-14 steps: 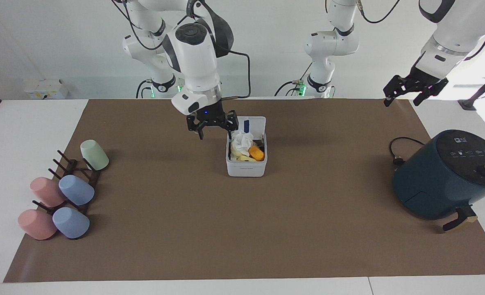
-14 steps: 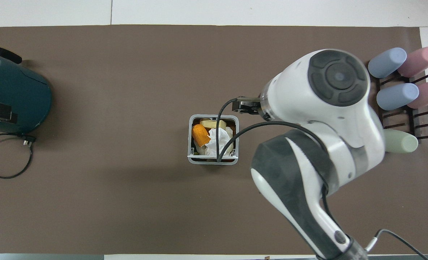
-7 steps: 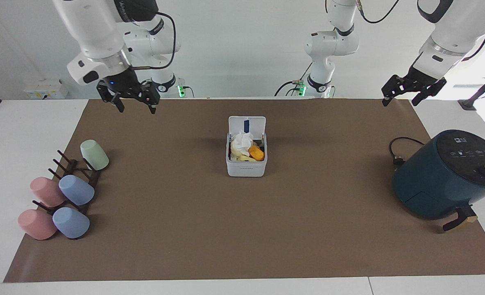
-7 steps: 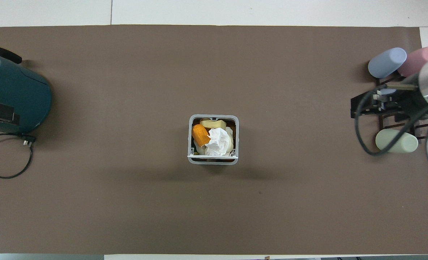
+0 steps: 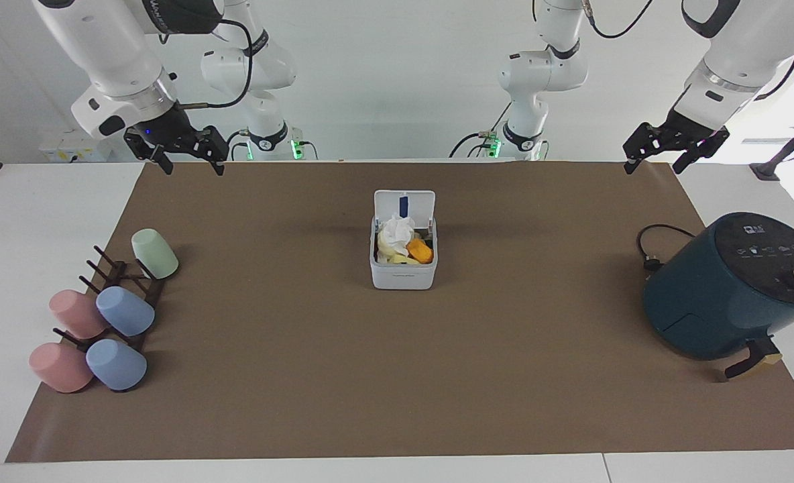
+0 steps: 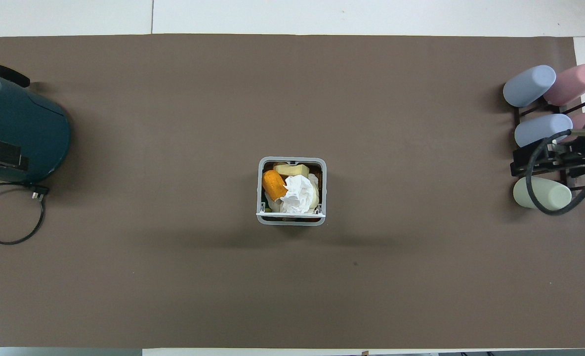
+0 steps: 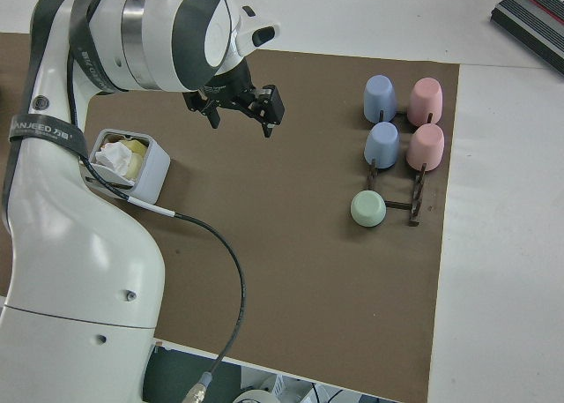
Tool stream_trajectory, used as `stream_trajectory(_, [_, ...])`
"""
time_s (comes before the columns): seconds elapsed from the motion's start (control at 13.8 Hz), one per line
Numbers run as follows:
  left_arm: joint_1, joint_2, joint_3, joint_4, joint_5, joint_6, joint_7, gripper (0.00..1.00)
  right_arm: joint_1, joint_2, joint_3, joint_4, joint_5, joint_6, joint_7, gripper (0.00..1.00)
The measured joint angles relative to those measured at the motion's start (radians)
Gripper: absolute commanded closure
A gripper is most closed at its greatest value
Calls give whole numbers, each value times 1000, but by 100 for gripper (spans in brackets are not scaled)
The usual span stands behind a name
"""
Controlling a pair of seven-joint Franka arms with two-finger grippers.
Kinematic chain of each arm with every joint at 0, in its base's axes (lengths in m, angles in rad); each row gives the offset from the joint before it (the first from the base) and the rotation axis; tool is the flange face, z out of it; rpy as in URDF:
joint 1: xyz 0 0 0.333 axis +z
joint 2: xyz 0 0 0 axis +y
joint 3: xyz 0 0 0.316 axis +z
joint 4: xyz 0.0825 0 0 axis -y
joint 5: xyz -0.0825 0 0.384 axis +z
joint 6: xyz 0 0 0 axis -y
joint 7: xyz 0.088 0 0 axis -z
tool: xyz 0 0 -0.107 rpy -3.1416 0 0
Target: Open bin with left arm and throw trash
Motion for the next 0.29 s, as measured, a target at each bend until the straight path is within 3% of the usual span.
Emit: stream_trajectory(0.29, [0, 0, 0, -1, 0, 0, 0, 0, 0, 2, -23, -1, -1, 8, -16, 0])
